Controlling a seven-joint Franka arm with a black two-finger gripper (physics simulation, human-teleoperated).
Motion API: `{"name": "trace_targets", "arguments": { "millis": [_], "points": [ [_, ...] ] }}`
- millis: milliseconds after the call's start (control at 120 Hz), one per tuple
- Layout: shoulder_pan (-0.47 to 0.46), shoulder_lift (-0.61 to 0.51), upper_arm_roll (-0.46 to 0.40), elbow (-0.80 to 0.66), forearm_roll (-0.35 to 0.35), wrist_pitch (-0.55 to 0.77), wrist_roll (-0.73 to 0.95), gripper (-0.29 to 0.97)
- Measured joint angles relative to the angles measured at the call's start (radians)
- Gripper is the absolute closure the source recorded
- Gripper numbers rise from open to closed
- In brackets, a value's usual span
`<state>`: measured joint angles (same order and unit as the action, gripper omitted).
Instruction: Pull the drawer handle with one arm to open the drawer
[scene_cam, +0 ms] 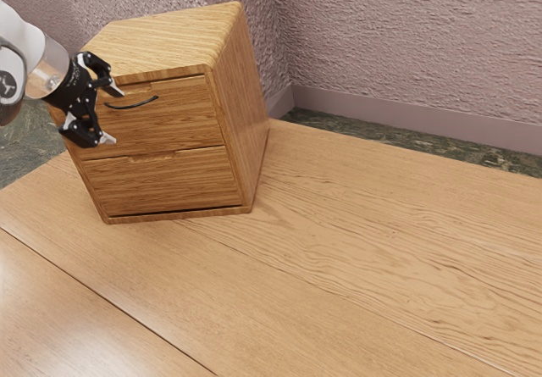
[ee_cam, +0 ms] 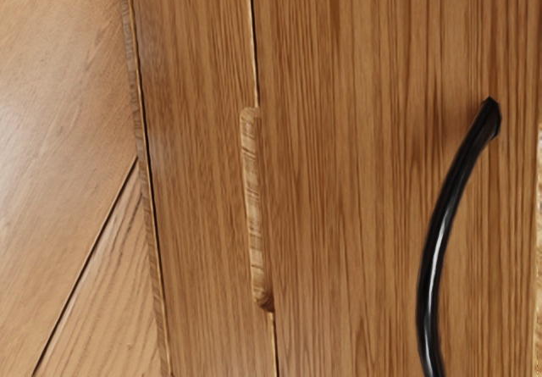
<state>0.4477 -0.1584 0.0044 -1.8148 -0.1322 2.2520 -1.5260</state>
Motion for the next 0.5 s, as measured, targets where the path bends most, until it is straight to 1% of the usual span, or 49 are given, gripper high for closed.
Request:
{"name": "trace_targets", "arguments": {
  "millis": [383, 500],
  "points": [
    [0.003, 0.051, 0.002, 0.039, -0.001, 0.021, 0.002, 0.03],
    [0.001, 0.068, 0.015, 0.039, -0.003, 0.022, 0.003, 0.03]
  ]
}}
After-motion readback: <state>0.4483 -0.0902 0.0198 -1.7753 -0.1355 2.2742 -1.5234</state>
